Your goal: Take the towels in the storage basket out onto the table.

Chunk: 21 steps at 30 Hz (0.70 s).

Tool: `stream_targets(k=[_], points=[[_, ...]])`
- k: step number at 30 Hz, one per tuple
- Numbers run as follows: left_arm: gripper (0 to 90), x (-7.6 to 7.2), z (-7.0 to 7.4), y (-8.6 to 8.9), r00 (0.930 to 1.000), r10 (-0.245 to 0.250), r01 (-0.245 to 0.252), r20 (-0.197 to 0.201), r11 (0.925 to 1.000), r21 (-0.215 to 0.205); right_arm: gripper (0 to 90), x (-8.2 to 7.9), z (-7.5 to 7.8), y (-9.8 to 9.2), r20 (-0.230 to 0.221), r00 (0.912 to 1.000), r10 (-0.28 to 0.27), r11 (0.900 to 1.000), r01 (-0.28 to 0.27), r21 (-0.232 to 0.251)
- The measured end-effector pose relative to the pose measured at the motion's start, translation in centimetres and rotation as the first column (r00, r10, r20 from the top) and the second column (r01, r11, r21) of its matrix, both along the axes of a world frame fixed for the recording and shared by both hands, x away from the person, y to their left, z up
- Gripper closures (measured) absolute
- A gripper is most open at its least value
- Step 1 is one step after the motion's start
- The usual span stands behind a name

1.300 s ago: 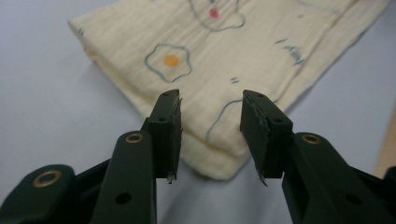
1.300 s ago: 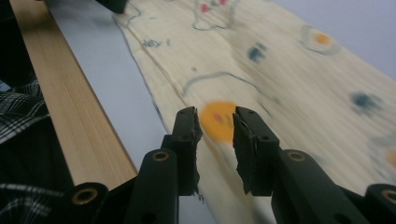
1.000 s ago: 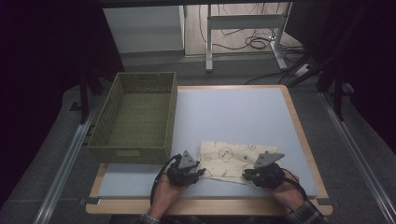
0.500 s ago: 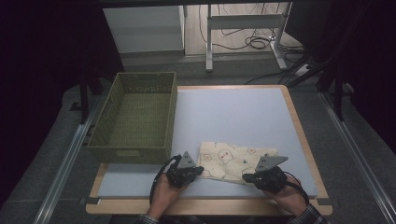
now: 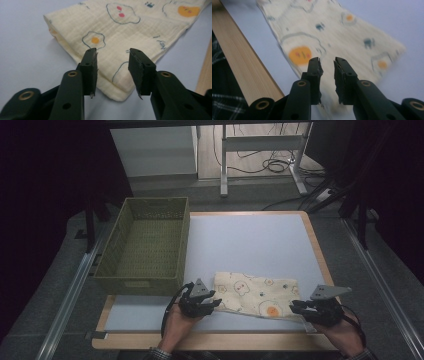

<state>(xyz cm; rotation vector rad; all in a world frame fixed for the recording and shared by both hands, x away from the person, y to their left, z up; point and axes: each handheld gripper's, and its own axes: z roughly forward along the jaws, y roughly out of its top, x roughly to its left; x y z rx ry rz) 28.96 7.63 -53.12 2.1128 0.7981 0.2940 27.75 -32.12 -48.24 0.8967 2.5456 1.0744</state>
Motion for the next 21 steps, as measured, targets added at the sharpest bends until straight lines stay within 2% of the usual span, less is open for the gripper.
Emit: stream_targets(k=[2,5,7,8,9,10,11,14,15,16,18,21], points=[[58.5,0.2,-0.4,-0.3,0.9999,-0.005,0.006,-0.012,0.9995,0.032,69.7,-0.4,-0.7,-0.8,-0.011,0.9999,-0.013,1.000,0.013,-0.011],[58.6,0.3,-0.9,-0.5,0.9998,-0.004,0.006,-0.021,0.9984,0.056,70.1,-0.6,-1.8,-1.0,-0.021,0.9998,0.001,0.999,-0.001,-0.033],[58.8,0.3,-1.0,-0.4,0.9996,-0.001,0.002,-0.029,0.9991,0.043,76.9,-0.6,-2.5,-0.7,-0.019,0.9998,0.004,0.997,-0.005,-0.079],[59.0,0.4,-1.0,-0.4,0.9995,-0.001,0.002,-0.032,0.9992,0.039,83.6,-0.6,-2.8,-0.6,-0.025,0.9997,0.008,0.997,-0.010,-0.081],[59.3,0.4,-1.0,-0.3,0.9995,-0.002,0.003,-0.032,0.9993,0.036,87.7,-0.6,-2.8,-0.6,-0.032,0.9994,0.013,0.998,-0.015,-0.061],[59.4,0.4,-1.0,-0.3,0.9995,-0.002,0.003,-0.033,0.9994,0.036,89.5,-0.7,-2.7,-0.5,-0.028,0.9996,0.005,0.997,-0.007,-0.075],[59.4,0.4,-1.0,-0.3,0.9994,-0.002,0.003,-0.034,0.9994,0.036,89.7,-0.7,-2.6,-0.5,-0.026,0.9997,0.001,0.997,-0.003,-0.082],[59.0,0.5,-1.0,-0.2,0.9990,-0.004,0.005,-0.044,0.9995,0.031,89.5,-1.2,-2.2,-0.5,-0.064,0.9978,0.018,0.998,-0.022,-0.054],[58.1,0.6,-0.8,-0.2,0.9988,-0.002,0.004,-0.050,0.9996,0.029,88.9,-1.3,-2.3,-0.5,-0.071,0.9972,0.024,0.998,-0.029,-0.061],[56.2,0.6,-0.7,-0.2,0.9990,0.008,-0.006,-0.044,0.9995,0.031,86.9,-1.4,-2.3,-0.5,-0.066,0.9975,0.025,0.997,-0.029,-0.065],[52.5,0.9,0.0,-0.2,0.9993,0.027,-0.026,-0.025,0.9994,0.023,80.8,-1.2,-2.2,-0.6,-0.056,0.9983,0.017,0.999,-0.019,-0.043],[51.5,1.6,1.2,-0.4,0.9977,0.068,-0.068,0.004,0.9975,0.018,76.7,-0.3,-1.6,-0.8,-0.026,0.9995,-0.018,1.000,0.018,-0.017]])
